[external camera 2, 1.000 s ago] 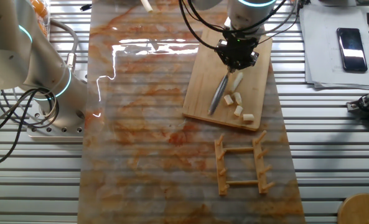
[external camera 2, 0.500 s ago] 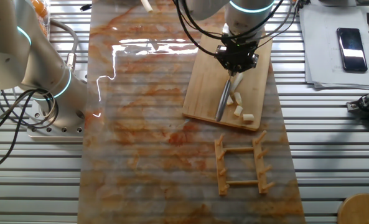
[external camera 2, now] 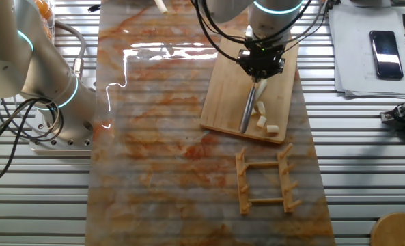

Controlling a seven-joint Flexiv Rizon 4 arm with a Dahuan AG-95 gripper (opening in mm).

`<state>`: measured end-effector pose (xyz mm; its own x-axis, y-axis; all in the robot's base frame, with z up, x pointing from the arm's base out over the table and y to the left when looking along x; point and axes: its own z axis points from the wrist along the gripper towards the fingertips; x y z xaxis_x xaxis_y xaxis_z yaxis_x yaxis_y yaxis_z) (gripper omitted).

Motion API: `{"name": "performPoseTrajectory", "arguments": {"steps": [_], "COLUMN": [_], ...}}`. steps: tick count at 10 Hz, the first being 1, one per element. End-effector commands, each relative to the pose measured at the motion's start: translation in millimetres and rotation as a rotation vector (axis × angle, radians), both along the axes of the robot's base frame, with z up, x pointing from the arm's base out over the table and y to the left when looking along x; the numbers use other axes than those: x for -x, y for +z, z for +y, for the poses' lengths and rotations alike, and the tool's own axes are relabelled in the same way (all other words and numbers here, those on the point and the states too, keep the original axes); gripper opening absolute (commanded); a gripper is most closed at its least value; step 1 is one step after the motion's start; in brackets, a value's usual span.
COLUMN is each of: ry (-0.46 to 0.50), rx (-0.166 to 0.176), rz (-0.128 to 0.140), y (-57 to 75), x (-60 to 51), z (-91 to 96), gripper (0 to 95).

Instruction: Chop the scallions

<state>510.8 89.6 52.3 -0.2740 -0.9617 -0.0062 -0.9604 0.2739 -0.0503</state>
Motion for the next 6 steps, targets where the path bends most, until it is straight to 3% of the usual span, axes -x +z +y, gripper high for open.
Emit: {"name": "performPoseTrajectory", "arguments": {"steps": [1, 6], "ry": [0.02, 0.064], "rx": [0.026, 0.035], "rz": [-0.013, -0.02], "y": [3.2, -1.4], "x": [-2.6, -5.5], "z": [3.0, 1.9], "gripper": [0.0, 0.0]}}
